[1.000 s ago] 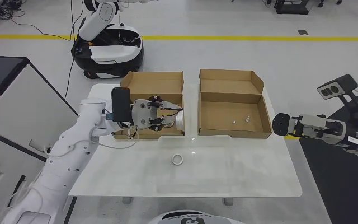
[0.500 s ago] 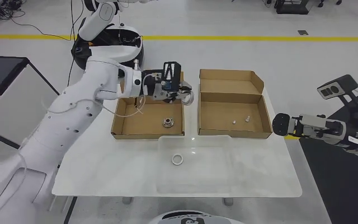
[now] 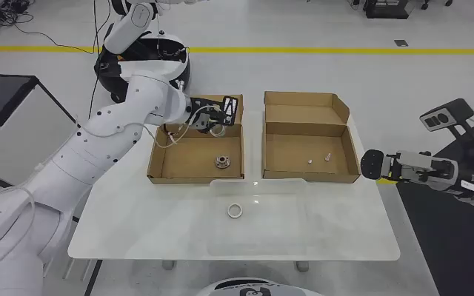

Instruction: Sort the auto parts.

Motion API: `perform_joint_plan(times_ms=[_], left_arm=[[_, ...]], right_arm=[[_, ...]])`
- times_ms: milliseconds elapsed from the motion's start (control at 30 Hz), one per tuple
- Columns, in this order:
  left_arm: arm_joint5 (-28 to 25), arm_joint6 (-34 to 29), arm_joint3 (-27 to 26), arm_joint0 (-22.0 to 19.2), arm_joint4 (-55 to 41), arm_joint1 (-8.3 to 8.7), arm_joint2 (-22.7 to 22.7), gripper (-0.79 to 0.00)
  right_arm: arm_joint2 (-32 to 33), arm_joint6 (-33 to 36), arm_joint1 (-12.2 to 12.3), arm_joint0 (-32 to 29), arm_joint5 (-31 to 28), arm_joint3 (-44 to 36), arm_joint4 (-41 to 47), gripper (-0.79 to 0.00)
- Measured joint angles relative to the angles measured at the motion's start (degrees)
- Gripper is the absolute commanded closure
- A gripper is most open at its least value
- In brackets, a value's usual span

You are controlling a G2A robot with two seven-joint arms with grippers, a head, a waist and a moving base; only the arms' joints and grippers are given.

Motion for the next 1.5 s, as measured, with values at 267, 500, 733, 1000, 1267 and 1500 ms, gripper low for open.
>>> perform_joint_plan(times_ms=[267, 500, 733, 1000, 1267, 1500], left_arm=[[0.00, -0.13, 7.46, -0.28, 6.95, -1.52, 5.70, 0.000], [0.00, 3.06, 12.85, -0.42, 9.96, -3.43, 10.16, 0.000], [0.10, 5.63, 16.76, 0.27, 12.41, -5.42, 12.63, 0.000], [2.13, 11.51, 21.16, 1.79, 14.75, -7.64, 13.63, 0.000], [3.57, 14.94, 24.50, 2.57, 16.91, -9.32, 13.92, 0.000], [4.40, 15.96, 26.81, 2.69, 19.27, -10.73, 14.08, 0.000]], right_arm=[[0.00, 0.00, 0.00, 0.00, 0.00, 0.00, 0.00, -0.785], [0.00, 0.00, 0.00, 0.00, 0.00, 0.00, 0.00, -0.785], [0.00, 0.00, 0.00, 0.00, 0.00, 0.00, 0.00, -0.785], [0.00, 0.00, 0.00, 0.00, 0.00, 0.00, 0.00, -0.785], [0.00, 0.00, 0.00, 0.00, 0.00, 0.00, 0.00, -0.785], [0.00, 0.00, 0.00, 0.00, 0.00, 0.00, 0.00, -0.785]])
